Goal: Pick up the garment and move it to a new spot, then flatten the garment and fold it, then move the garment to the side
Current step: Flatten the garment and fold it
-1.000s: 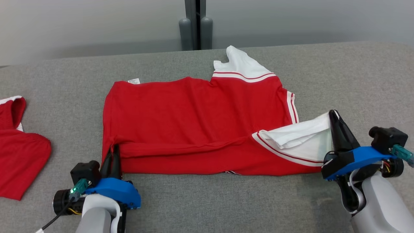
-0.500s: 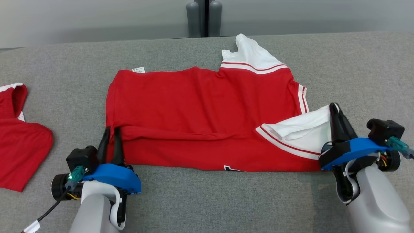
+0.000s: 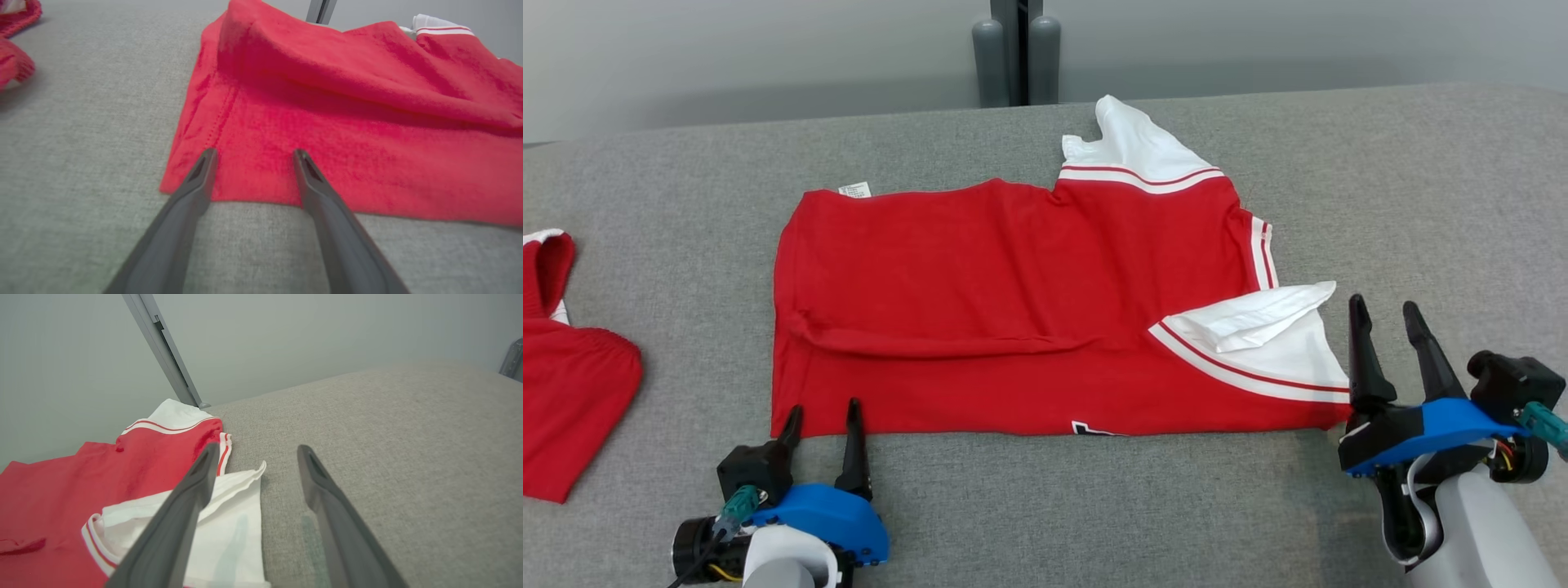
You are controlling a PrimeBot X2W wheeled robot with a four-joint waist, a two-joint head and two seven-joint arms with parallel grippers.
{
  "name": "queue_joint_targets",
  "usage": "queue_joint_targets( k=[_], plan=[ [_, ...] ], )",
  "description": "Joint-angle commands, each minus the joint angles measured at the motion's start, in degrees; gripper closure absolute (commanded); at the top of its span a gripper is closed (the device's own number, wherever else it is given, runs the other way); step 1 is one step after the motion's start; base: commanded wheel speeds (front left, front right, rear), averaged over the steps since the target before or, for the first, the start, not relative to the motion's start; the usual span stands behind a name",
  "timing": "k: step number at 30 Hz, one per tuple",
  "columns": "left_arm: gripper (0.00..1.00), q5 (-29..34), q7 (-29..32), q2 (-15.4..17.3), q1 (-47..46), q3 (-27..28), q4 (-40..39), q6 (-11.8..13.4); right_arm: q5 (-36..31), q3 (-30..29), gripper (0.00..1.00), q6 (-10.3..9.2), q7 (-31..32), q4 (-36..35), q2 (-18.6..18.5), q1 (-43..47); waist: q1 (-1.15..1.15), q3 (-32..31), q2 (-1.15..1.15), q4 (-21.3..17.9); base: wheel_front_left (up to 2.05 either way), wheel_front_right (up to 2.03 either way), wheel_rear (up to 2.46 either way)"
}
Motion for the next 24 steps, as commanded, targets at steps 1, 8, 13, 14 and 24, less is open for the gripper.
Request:
queue_joint_targets(
  k=[1, 8, 13, 14, 24],
  plan=[
    [0.0, 0.33, -0.13, 0.14, -0.15, 0.69, 1.11, 0.93, -0.12, 0.05, 0.0, 0.0, -0.2, -0.46, 0.08, 0.84, 0.0, -0.12, 0.0, -0.23, 0.0, 0.0, 0.0],
    [0.0, -0.46, 0.0, 0.28, -1.16, 4.4, 3.16, 3.53, -0.67, 1.63, 0.0, -0.01, -0.2, 0.28, 0.3, 3.42, 0.0, -0.45, 0.0, -0.69, 0.0, 0.0, 0.0],
    [0.0, -0.78, -0.03, 0.05, 0.05, 5.62, 2.77, 3.72, -0.23, 2.15, 0.0, 0.0, -0.2, 0.11, 0.57, 5.2, 0.0, -0.71, 0.0, -0.82, 0.0, 0.0, 0.0],
    [0.0, -0.74, -0.01, 0.1, 0.03, 5.81, 3.39, 3.86, -0.25, 2.23, 0.0, -0.01, -0.2, -0.03, 0.61, 5.45, 0.0, -0.73, 0.0, -0.89, 0.0, 0.0, 0.0],
    [0.93, 0.06, 1.34, 0.0, -3.22, 4.29, 15.76, 3.06, -4.2, 5.61, 0.0, -0.01, -0.21, 2.44, -0.58, 6.67, 0.0, -0.66, 0.0, -1.67, 0.0, 0.0, 0.0]
  ],
)
